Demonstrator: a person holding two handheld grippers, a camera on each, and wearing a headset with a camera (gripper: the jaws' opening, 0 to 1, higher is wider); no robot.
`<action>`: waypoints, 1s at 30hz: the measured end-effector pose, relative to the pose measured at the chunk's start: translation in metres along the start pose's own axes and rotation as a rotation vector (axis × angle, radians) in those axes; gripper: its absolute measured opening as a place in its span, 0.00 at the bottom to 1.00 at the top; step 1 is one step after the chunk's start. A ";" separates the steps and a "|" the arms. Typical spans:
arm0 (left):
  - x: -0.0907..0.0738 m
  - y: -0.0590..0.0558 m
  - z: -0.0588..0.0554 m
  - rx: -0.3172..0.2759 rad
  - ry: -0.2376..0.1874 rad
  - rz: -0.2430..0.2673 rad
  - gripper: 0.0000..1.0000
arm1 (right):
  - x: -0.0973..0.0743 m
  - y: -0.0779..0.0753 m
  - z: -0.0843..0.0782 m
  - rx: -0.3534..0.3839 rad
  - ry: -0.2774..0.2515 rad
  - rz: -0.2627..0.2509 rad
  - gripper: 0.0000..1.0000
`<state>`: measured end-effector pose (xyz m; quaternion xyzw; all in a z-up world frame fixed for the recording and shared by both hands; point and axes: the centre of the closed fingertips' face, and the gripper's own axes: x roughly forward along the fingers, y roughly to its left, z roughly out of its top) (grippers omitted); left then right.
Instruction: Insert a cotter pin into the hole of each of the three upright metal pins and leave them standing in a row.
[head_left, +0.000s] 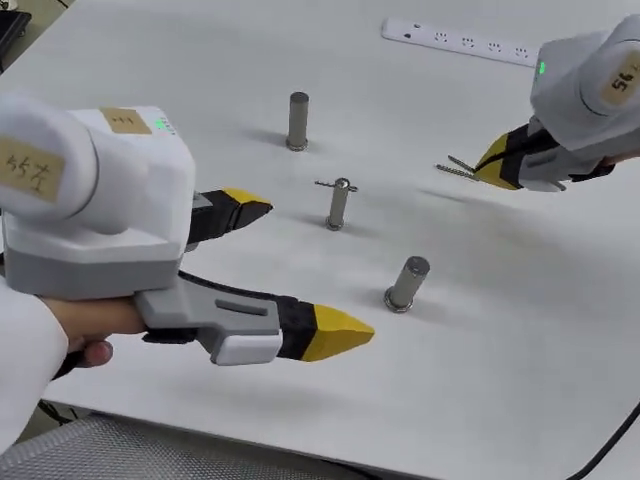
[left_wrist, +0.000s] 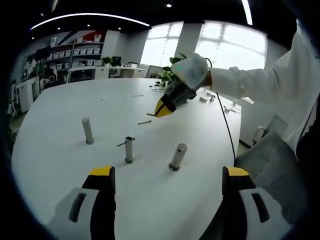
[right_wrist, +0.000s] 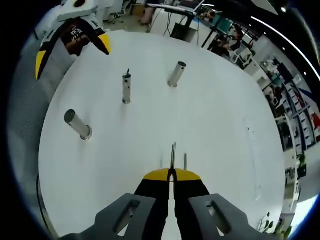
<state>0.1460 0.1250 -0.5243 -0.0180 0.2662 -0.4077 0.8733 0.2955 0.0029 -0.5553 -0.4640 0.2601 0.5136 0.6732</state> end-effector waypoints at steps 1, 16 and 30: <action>0.000 0.000 0.001 0.000 -0.001 0.001 0.85 | -0.003 0.000 0.002 0.003 -0.011 -0.018 0.00; 0.017 -0.011 0.047 -0.103 -0.126 -0.078 0.70 | -0.048 0.042 0.037 -0.139 -0.145 -0.143 0.00; 0.049 -0.031 0.071 -0.214 -0.163 -0.158 0.43 | -0.076 0.080 0.063 -0.248 -0.191 -0.215 0.00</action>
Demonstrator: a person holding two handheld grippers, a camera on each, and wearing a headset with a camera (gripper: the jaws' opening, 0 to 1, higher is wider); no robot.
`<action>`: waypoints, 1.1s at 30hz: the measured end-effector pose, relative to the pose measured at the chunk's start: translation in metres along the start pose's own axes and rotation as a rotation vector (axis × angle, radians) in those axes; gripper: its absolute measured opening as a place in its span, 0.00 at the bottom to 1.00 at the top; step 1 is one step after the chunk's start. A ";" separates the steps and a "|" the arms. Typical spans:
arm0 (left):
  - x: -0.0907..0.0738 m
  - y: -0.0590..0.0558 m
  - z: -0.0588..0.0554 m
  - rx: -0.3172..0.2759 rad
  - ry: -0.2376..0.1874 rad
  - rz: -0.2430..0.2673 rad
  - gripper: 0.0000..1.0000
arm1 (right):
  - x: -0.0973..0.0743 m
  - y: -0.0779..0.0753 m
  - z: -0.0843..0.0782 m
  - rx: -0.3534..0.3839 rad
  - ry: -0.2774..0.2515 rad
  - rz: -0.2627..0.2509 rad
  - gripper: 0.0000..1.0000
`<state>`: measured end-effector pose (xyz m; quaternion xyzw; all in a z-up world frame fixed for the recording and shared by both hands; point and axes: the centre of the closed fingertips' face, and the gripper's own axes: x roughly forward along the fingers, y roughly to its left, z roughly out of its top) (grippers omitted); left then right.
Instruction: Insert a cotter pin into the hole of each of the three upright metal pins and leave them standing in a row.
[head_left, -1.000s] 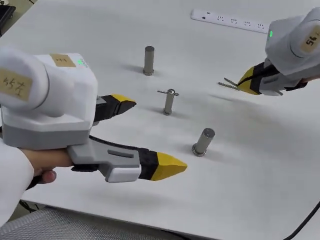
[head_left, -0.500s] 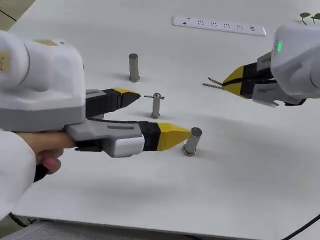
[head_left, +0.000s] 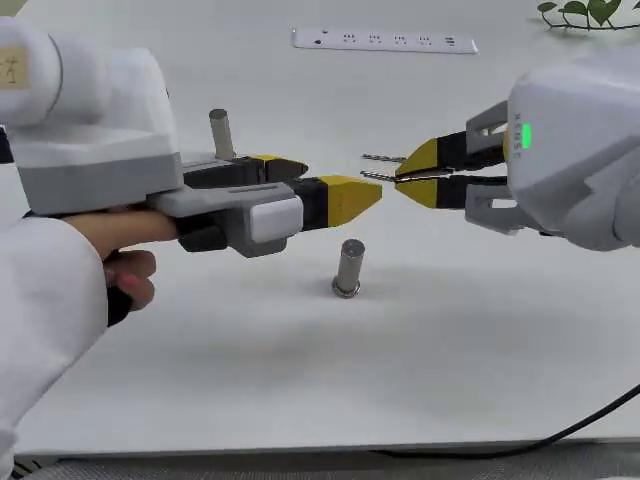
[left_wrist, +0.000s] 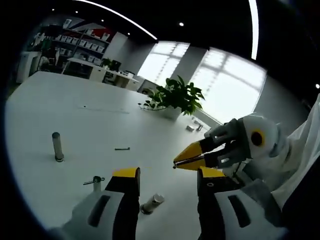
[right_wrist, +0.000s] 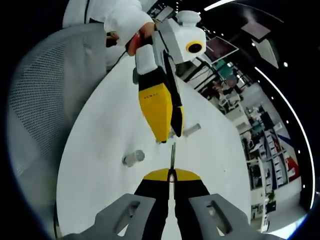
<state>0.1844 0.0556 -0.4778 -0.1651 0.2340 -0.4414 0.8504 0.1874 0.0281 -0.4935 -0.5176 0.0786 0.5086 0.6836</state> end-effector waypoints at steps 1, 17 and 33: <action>0.003 -0.002 -0.002 -0.006 0.011 -0.007 0.38 | -0.001 0.002 0.004 0.001 -0.014 0.004 0.00; 0.009 -0.014 -0.009 -0.010 0.033 -0.042 0.13 | -0.007 0.006 0.022 -0.014 -0.047 -0.028 0.00; 0.009 -0.024 -0.004 -0.048 0.008 -0.085 0.03 | -0.007 0.008 0.022 -0.045 -0.034 -0.041 0.00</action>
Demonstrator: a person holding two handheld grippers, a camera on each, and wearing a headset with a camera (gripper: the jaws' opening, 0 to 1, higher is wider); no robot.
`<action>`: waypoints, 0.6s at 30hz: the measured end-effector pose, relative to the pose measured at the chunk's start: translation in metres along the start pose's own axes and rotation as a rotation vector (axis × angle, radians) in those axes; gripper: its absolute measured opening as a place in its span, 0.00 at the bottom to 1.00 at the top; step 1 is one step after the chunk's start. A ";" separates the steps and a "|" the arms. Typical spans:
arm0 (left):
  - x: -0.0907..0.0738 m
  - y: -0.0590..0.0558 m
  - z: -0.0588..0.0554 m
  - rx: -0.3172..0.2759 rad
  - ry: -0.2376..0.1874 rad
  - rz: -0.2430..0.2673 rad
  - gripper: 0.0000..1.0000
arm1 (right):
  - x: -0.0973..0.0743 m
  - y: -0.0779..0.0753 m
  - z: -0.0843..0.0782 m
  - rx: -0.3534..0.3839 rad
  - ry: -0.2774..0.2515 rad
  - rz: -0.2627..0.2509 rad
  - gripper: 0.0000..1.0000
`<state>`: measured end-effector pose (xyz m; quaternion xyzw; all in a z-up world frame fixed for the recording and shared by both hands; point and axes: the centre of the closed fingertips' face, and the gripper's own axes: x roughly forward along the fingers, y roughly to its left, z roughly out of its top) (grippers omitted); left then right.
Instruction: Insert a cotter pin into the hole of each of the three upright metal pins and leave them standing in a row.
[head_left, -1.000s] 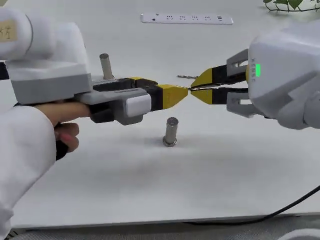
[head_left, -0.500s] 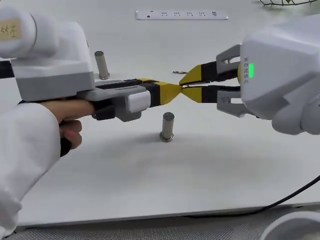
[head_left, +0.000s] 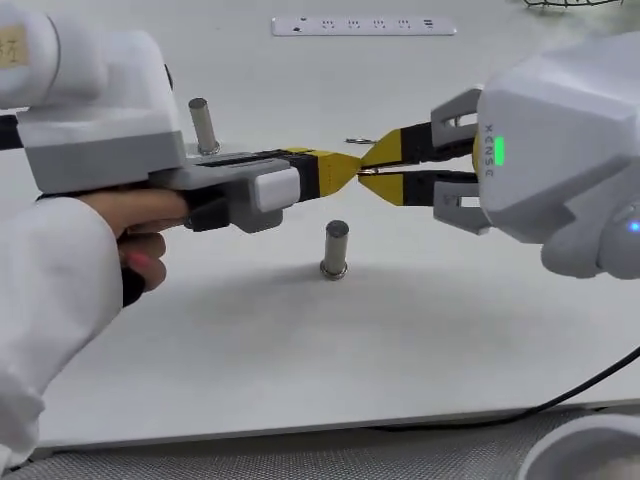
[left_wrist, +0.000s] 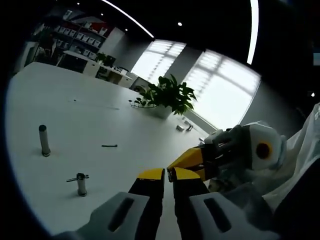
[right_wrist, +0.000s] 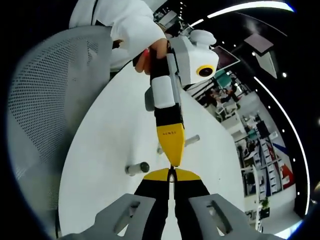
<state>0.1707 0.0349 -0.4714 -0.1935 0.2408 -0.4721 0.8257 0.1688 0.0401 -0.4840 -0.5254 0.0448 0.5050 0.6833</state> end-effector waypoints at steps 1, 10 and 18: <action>0.000 0.000 -0.001 0.012 0.005 0.001 0.04 | -0.001 -0.001 -0.001 -0.002 0.001 -0.004 0.00; 0.000 -0.002 -0.006 0.046 0.022 -0.002 0.03 | -0.001 -0.001 0.003 -0.009 -0.005 -0.005 0.00; -0.001 -0.003 -0.007 0.058 0.028 -0.018 0.00 | -0.003 0.001 0.005 -0.007 -0.005 -0.004 0.00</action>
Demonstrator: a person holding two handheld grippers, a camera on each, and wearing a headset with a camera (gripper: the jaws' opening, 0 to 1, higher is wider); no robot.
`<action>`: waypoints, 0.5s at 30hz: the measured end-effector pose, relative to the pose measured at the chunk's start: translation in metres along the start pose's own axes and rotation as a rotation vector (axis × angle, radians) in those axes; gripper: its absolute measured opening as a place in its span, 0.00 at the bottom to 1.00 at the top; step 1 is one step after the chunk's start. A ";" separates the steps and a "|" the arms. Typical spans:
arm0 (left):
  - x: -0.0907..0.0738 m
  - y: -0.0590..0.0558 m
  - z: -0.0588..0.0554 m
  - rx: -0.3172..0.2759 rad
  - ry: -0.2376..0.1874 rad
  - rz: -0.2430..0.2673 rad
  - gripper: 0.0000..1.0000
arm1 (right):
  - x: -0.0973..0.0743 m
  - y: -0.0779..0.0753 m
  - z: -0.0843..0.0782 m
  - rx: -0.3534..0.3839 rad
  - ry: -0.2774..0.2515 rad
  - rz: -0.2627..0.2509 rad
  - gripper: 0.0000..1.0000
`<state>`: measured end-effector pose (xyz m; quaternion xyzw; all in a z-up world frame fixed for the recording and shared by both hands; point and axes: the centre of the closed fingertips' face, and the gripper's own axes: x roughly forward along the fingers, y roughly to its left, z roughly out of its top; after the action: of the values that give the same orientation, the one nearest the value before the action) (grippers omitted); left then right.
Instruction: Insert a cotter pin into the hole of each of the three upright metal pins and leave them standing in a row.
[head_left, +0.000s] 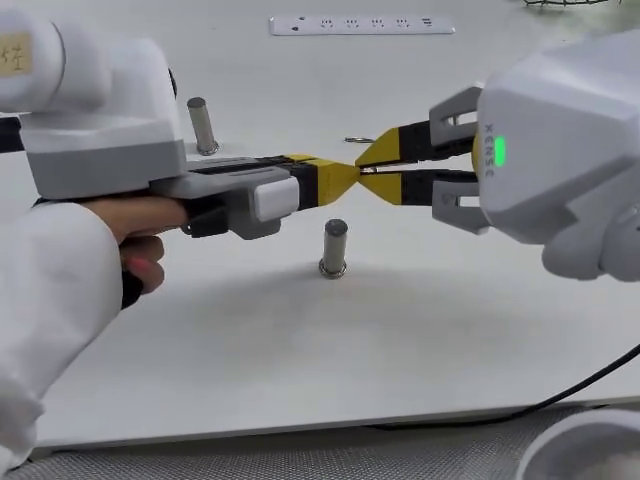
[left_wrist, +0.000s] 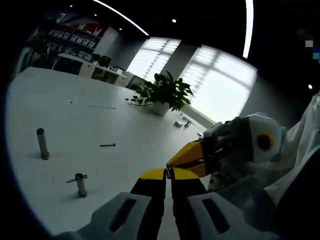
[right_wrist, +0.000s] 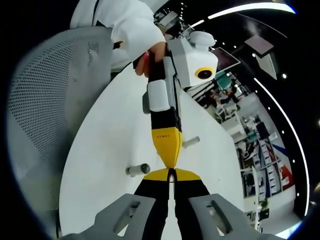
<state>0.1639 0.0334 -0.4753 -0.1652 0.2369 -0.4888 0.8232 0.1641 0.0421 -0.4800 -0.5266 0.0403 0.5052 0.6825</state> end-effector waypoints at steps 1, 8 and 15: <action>-0.001 0.000 0.000 0.018 0.002 -0.003 0.00 | 0.000 0.001 0.001 0.004 -0.003 0.003 0.00; -0.006 0.006 0.002 -0.006 0.003 0.002 0.00 | -0.001 0.000 0.004 0.011 -0.015 -0.003 0.00; -0.007 0.006 0.002 0.011 0.006 0.005 0.00 | 0.001 0.003 0.000 0.036 -0.013 0.013 0.04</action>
<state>0.1665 0.0429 -0.4752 -0.1587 0.2371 -0.4886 0.8245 0.1628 0.0425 -0.4826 -0.5109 0.0482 0.5122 0.6887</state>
